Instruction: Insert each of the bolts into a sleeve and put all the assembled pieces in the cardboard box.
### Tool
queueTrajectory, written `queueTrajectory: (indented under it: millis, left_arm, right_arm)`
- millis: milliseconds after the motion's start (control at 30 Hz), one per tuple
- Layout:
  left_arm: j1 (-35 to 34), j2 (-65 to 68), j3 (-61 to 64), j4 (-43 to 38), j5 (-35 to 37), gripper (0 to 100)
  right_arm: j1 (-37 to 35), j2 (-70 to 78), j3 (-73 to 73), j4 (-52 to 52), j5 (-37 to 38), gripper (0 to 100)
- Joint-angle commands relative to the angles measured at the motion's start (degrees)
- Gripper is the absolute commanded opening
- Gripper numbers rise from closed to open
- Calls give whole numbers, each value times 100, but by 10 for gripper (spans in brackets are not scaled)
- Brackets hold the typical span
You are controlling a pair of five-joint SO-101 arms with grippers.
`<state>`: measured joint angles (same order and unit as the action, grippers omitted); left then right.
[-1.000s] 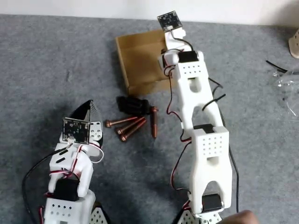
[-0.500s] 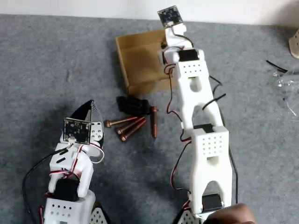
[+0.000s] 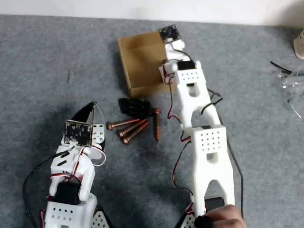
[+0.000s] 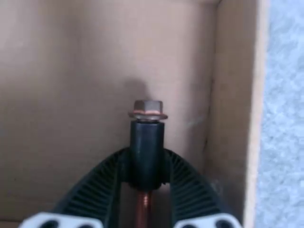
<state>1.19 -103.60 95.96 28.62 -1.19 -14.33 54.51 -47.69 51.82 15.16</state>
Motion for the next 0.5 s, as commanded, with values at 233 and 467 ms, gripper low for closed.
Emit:
queueTrajectory:
  millis: [233, 467]
  left_arm:
    - [101, -48, 127, -123, -9, 36]
    - [101, -48, 127, -123, -9, 37]
  right_arm:
    - [-92, -198, -435, -215, -53, 184]
    - [-84, -233, -435, -163, -53, 217]
